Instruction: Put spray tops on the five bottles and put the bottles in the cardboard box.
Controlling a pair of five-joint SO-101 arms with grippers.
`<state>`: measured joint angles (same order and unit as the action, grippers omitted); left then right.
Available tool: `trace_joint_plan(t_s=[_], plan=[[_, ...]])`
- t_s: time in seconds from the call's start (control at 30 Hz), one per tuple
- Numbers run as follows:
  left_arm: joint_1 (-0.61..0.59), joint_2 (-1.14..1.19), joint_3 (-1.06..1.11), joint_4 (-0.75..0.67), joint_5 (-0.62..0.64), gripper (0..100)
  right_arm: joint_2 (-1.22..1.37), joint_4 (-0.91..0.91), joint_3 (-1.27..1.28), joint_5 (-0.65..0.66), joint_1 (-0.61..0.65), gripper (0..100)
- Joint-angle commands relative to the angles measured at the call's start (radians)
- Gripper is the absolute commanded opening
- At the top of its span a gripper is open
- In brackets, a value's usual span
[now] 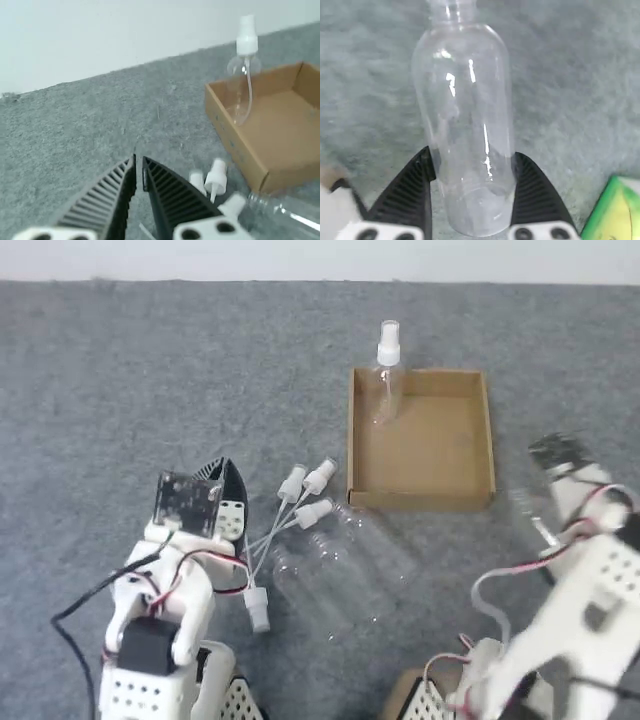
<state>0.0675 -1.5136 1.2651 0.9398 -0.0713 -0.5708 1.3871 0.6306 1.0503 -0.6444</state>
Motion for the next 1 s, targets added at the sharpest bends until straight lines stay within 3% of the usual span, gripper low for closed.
trace_joint_plan(t_s=[0.0,0.17,0.37,0.5,0.7,0.97], plan=[[-0.008,0.269,-0.148,0.014,-0.054,2,0.200,-0.107,-0.135,0.006,-0.111,0.7],[-0.006,0.689,-0.344,0.011,-0.080,3,0.486,-0.194,-0.275,-0.104,-0.170,0.9],[0.002,1.148,-0.610,0.011,-0.100,16,0.727,-0.214,-0.413,-0.241,-0.177,0.9],[0.003,1.398,-0.759,0.011,-0.095,18,0.811,-0.214,-0.450,-0.273,-0.173,1.0],[0.054,1.610,-0.891,0.015,-0.092,18,0.854,-0.216,-0.459,-0.272,-0.173,1.0],[0.080,1.712,-0.911,0.009,-0.072,18,0.862,-0.216,-0.459,-0.270,-0.173,1.0]])
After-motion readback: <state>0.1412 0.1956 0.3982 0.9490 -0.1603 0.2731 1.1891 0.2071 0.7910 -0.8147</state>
